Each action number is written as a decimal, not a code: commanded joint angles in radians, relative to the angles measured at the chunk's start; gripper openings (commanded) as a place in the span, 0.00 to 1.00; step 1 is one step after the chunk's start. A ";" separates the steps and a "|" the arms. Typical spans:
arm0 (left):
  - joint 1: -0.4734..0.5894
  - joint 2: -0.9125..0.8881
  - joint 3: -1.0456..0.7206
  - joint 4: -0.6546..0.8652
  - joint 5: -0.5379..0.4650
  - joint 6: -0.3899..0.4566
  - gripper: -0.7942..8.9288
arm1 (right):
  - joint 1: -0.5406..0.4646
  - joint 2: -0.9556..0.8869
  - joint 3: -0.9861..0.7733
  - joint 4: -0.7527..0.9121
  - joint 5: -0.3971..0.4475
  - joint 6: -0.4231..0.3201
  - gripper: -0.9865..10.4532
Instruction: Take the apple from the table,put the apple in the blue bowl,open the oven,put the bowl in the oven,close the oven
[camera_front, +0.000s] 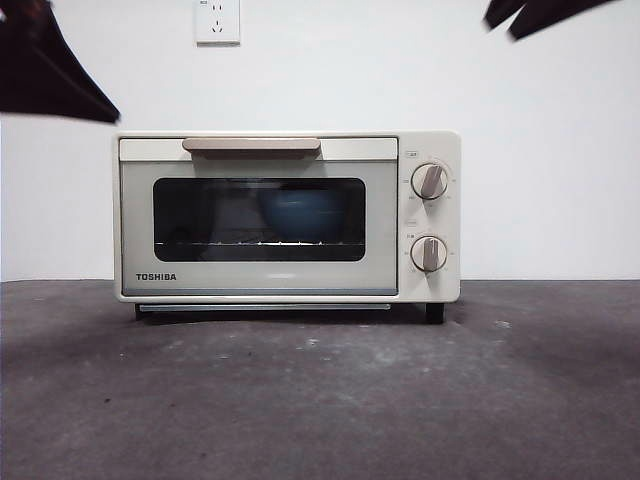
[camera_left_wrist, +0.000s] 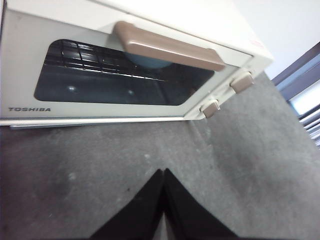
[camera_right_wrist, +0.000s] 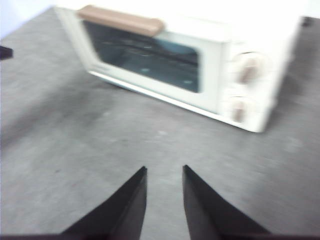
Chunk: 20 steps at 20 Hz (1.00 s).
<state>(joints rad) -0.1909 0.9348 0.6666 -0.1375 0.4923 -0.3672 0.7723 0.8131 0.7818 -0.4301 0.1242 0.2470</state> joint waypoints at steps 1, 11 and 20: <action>-0.027 -0.106 0.025 -0.105 -0.060 0.062 0.09 | 0.011 0.006 -0.068 0.159 -0.080 -0.036 0.19; -0.051 -0.290 0.028 -0.274 -0.127 0.095 0.09 | 0.010 0.008 -0.122 0.276 -0.089 -0.080 0.09; -0.051 -0.288 0.028 -0.274 -0.126 0.093 0.09 | 0.010 0.008 -0.122 0.276 0.019 -0.076 0.09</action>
<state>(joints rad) -0.2398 0.6422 0.6739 -0.4221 0.3683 -0.2859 0.7719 0.8139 0.6548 -0.1665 0.1390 0.1795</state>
